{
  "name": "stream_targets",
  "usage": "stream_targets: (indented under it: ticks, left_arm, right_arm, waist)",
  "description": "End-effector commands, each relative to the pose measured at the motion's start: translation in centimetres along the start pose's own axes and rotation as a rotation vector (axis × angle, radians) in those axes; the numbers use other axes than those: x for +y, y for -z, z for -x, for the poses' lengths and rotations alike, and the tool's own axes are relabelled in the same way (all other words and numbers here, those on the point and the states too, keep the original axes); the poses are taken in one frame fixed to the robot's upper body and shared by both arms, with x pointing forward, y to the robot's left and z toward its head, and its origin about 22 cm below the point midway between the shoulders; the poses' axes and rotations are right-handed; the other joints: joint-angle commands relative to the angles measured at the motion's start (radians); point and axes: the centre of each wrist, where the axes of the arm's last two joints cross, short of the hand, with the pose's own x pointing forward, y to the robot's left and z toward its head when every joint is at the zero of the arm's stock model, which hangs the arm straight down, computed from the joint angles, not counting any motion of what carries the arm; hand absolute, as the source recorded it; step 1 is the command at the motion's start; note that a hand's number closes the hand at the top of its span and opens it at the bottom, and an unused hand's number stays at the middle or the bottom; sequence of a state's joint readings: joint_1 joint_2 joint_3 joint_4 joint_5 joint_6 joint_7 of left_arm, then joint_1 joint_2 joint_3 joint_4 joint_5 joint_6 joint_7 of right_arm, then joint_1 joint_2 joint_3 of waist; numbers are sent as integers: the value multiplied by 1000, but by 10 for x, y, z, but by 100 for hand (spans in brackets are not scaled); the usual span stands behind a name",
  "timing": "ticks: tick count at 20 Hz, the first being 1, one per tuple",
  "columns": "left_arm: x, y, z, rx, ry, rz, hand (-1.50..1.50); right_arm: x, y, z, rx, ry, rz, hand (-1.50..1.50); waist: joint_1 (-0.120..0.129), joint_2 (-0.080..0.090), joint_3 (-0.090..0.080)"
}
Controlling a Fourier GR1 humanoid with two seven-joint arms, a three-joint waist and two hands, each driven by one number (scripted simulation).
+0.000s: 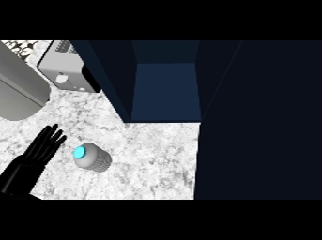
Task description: Pick up the bottled water, place it into the cabinet and close the cabinet
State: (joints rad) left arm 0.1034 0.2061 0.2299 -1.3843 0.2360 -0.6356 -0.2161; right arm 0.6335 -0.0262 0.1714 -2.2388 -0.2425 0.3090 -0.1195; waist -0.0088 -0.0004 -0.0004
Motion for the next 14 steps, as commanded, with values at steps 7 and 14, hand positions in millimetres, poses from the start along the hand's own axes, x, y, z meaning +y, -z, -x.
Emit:
stream_targets:
  ticks: [7,14]
  left_arm:
    - [22,30,45,95,-69,-53,-150]
    - [23,27,85,123,-154,-58,-150]
  right_arm:
    - [17,-5,-3,9,25,-11,-150]
    - [3,15,-1,-8,21,-20,-150]
  waist:
    - [-6,1,0]
    - [-4,5,-1]
